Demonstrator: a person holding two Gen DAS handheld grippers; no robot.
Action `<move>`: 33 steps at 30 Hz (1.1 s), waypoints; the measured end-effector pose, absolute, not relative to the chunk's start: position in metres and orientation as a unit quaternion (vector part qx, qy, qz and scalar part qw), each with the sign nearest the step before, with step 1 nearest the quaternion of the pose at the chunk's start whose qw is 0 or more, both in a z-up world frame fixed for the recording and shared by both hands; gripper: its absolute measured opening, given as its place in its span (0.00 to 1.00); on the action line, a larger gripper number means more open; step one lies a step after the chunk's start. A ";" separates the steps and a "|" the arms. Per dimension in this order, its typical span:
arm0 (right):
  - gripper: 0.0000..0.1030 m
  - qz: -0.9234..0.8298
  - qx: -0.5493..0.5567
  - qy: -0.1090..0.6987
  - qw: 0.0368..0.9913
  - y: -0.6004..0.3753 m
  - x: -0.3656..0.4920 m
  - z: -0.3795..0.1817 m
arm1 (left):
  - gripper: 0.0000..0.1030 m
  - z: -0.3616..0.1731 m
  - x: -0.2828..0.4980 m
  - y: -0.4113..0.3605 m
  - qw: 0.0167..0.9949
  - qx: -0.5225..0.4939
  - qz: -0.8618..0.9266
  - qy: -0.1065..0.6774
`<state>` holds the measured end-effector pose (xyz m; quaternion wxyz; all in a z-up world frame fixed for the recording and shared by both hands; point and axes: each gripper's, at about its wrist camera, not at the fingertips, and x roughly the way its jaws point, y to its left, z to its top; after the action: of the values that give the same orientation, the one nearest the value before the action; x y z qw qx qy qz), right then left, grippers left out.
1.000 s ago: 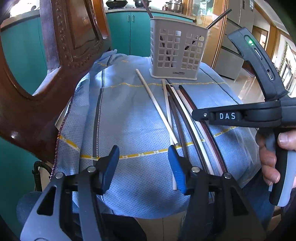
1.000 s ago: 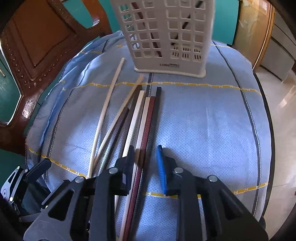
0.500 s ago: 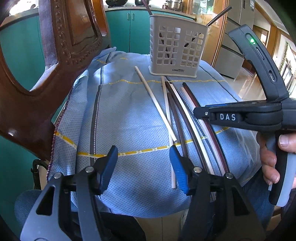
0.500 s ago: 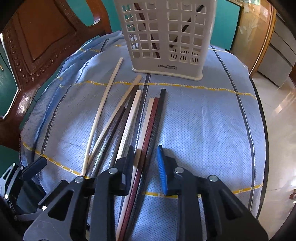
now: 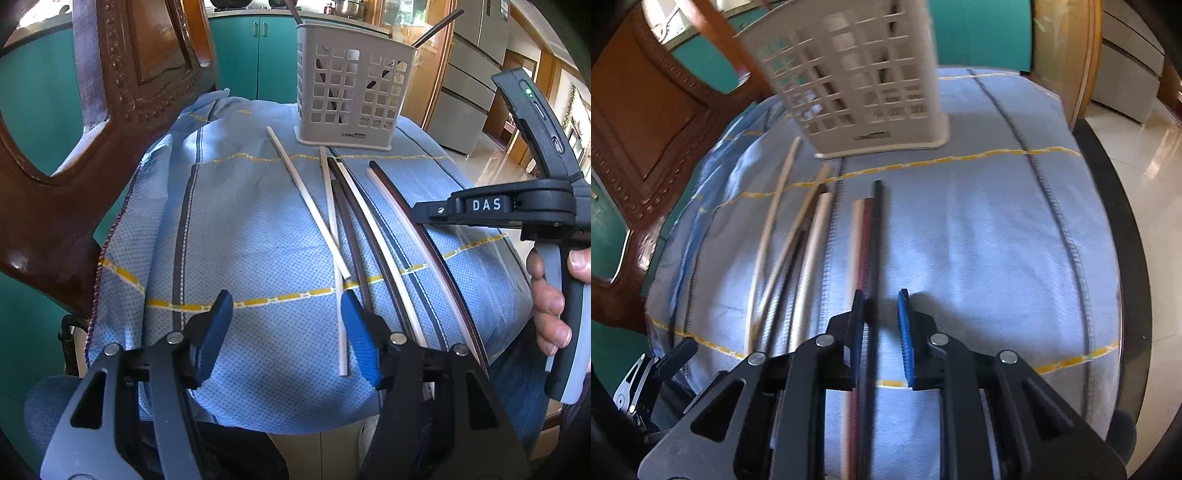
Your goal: Organize utensils
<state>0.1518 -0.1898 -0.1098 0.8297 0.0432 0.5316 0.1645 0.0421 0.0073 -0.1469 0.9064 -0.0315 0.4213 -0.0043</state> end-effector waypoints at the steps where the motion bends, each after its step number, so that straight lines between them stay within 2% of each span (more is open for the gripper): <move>1: 0.18 0.162 0.049 0.532 0.829 -0.194 0.153 -0.110 | 0.60 -0.147 0.042 0.007 0.906 -0.031 -0.005 0.422; 20: 0.18 0.127 0.073 0.515 0.845 -0.234 0.157 -0.098 | 0.61 -0.142 0.046 0.006 0.908 -0.037 -0.012 0.417; 26: 0.19 0.155 0.065 0.516 0.840 -0.216 0.159 -0.097 | 0.61 -0.142 0.055 0.006 0.905 -0.034 -0.009 0.425; 33: 0.19 0.167 0.004 0.532 0.830 -0.175 0.170 -0.107 | 0.61 -0.139 0.077 0.018 0.898 -0.070 -0.012 0.435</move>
<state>0.1695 -0.1751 -0.1074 0.8304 0.0036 0.5316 0.1669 0.0767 0.0180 -0.1386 0.8976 -0.0703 0.4350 -0.0118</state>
